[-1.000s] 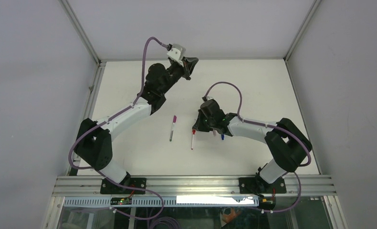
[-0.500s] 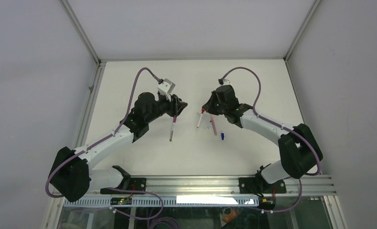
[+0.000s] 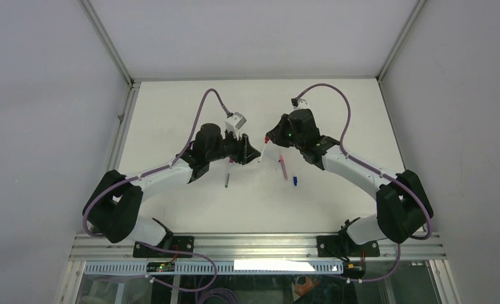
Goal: Insert the pens into the pen caps
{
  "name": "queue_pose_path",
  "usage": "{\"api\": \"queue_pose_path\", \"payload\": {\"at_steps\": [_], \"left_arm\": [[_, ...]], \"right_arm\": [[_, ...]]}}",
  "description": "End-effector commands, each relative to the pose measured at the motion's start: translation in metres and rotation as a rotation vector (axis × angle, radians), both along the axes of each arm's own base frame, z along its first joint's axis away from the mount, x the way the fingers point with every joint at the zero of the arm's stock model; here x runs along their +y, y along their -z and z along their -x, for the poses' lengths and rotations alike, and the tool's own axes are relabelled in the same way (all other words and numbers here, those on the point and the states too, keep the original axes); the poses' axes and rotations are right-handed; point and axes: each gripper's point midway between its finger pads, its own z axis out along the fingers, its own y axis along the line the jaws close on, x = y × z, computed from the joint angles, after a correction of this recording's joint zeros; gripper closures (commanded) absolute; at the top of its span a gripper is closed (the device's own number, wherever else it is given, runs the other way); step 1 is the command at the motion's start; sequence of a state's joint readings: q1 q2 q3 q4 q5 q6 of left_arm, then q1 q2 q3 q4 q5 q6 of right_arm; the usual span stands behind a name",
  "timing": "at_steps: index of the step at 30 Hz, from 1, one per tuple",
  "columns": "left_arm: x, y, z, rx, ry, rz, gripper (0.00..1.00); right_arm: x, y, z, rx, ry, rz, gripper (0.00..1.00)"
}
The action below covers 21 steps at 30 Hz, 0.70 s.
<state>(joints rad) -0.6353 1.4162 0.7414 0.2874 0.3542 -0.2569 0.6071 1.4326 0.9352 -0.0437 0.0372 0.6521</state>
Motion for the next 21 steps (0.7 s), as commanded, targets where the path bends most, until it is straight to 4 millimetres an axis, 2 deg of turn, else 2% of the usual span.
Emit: {"api": "queue_pose_path", "payload": {"at_steps": [1, 11, 16, 21], "left_arm": [[-0.024, -0.029, -0.002, -0.037, 0.069, 0.090, 0.53], [-0.037, -0.011, -0.001, -0.008, 0.119, 0.060, 0.54], [-0.039, -0.002, -0.006, 0.005, 0.117, 0.032, 0.59], [-0.037, 0.009, -0.010, 0.017, 0.098, -0.002, 0.58]], "right_arm": [[0.007, -0.052, -0.009, -0.137, -0.007, -0.081, 1.00], [0.019, -0.055, -0.004, -0.135, -0.042, -0.105, 1.00], [0.022, -0.057, -0.001, -0.138, -0.054, -0.114, 1.00], [0.020, -0.058, 0.001, -0.143, -0.054, -0.107, 1.00]]}}
